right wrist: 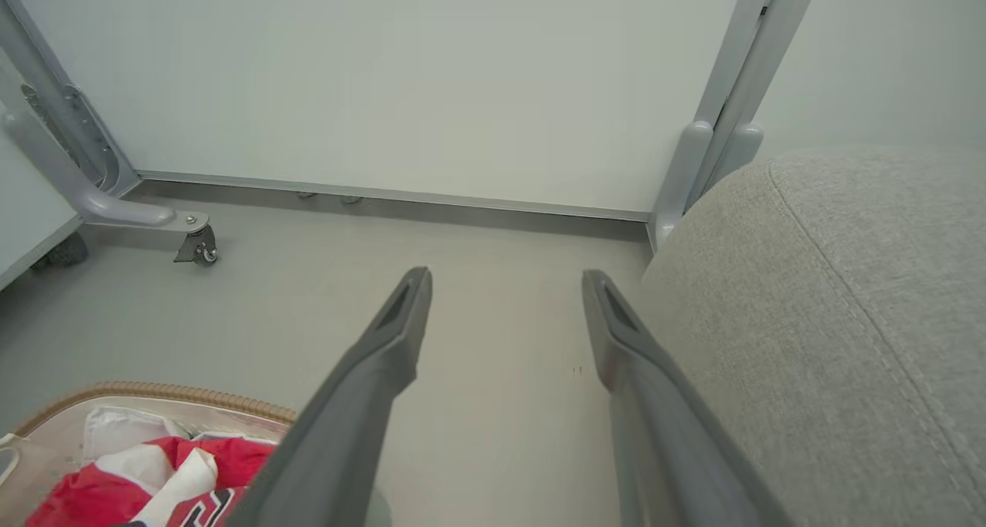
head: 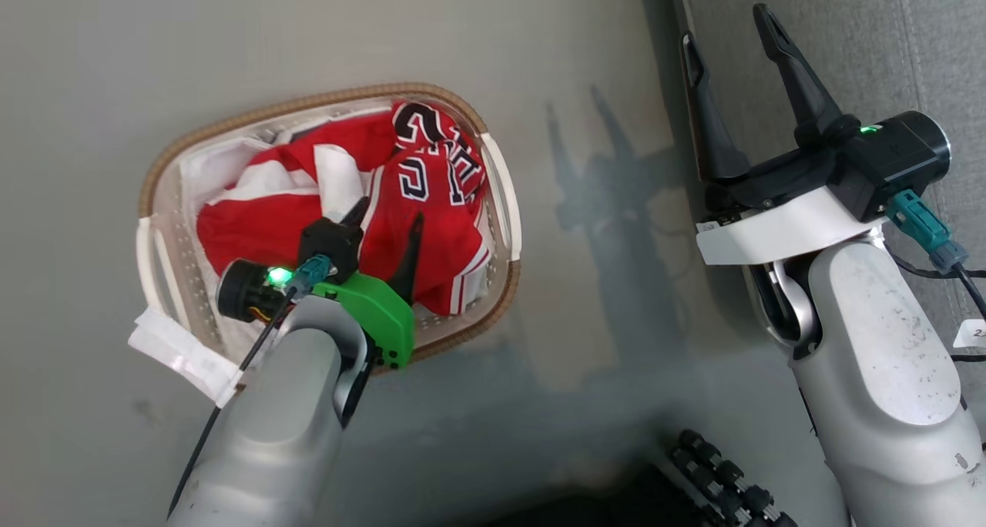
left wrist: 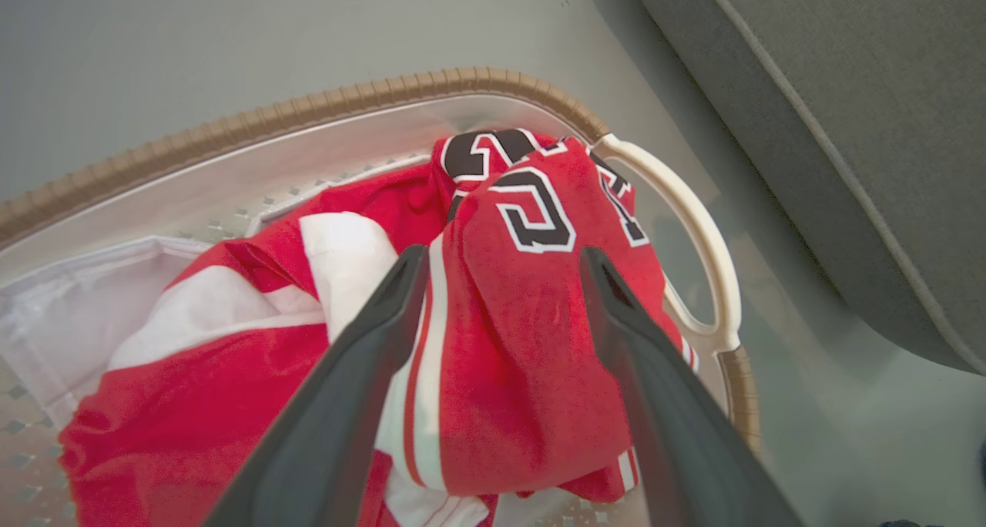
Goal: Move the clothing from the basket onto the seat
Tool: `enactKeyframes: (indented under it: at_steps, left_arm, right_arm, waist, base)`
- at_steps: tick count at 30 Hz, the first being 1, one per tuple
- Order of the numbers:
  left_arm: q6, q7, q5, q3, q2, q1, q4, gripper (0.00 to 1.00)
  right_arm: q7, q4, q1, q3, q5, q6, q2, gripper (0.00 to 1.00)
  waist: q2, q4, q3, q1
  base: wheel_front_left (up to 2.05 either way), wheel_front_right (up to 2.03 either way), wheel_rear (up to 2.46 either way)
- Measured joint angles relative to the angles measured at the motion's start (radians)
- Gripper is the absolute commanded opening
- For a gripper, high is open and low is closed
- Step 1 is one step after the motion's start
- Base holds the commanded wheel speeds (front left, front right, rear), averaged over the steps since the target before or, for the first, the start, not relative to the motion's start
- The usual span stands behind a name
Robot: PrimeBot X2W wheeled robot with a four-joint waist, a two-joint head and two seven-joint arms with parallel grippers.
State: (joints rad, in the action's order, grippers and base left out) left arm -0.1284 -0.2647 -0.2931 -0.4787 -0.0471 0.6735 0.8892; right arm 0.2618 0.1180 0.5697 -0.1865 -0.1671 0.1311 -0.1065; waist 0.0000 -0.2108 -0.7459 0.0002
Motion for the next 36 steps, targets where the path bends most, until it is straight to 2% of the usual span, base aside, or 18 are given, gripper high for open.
enactKeyframes:
  at_steps: [5, 12, 18, 24, 25, 26, 27, 36]
  left_arm:
    - [-0.001, 0.000, -0.084, -0.074, 0.000, 0.023, 0.067, 1.00]
    - [-0.001, 0.000, -0.133, -0.103, 0.000, 0.075, 0.118, 1.00]
    - [-0.001, 0.000, -0.148, -0.121, 0.000, 0.109, 0.131, 1.00]
    - [0.007, 0.000, -0.121, -0.125, -0.005, 0.144, 0.249, 1.00]
    - [0.009, 0.000, -0.117, -0.134, -0.005, 0.148, 0.274, 0.74]
    - [0.009, 0.000, -0.117, -0.138, -0.005, 0.153, 0.291, 0.29]
    - [0.009, 0.000, -0.117, -0.139, -0.004, 0.158, 0.298, 0.00]
    - [0.009, 0.000, -0.144, -0.127, -0.002, 0.164, 0.309, 0.00]
  right_arm:
    - [0.000, 0.003, 0.000, -0.016, -0.001, 0.000, 0.002, 1.00]
    - [0.000, -0.006, 0.007, -0.022, -0.004, 0.000, 0.005, 1.00]
    - [0.000, -0.016, 0.010, -0.028, -0.008, 0.000, 0.015, 1.00]
    - [0.000, -0.017, 0.011, -0.044, -0.010, 0.000, 0.025, 1.00]
    - [0.000, -0.017, 0.011, -0.045, -0.010, 0.000, 0.025, 1.00]
    - [0.000, -0.016, 0.011, -0.047, -0.010, 0.000, 0.026, 1.00]
    - [0.000, -0.015, 0.011, -0.047, -0.010, 0.000, 0.026, 1.00]
    - [0.000, 0.012, 0.009, -0.044, -0.011, 0.000, 0.029, 1.00]
  waist:
    - [0.0000, -0.028, -0.061, 0.0000]
    - [0.0000, -0.062, -0.106, -0.0001]
    - [0.0000, -0.077, -0.135, 0.0000]
    - [0.0000, -0.088, -0.156, -0.0001]
    - [0.0000, -0.089, -0.158, -0.0001]
    - [0.0000, -0.091, -0.160, -0.0001]
    - [0.0000, -0.092, -0.161, -0.0001]
    - [0.0000, -0.084, -0.129, -0.0001]
  base:
    - [0.00, 0.00, 0.00]
    - [0.00, 0.00, 0.00]
    - [0.00, 0.00, 0.00]
    - [0.00, 0.00, 0.00]
    - [0.00, 0.00, 0.00]
    - [0.00, 0.00, 0.00]
    - [0.00, 0.00, 0.00]
    - [0.00, 0.00, 0.00]
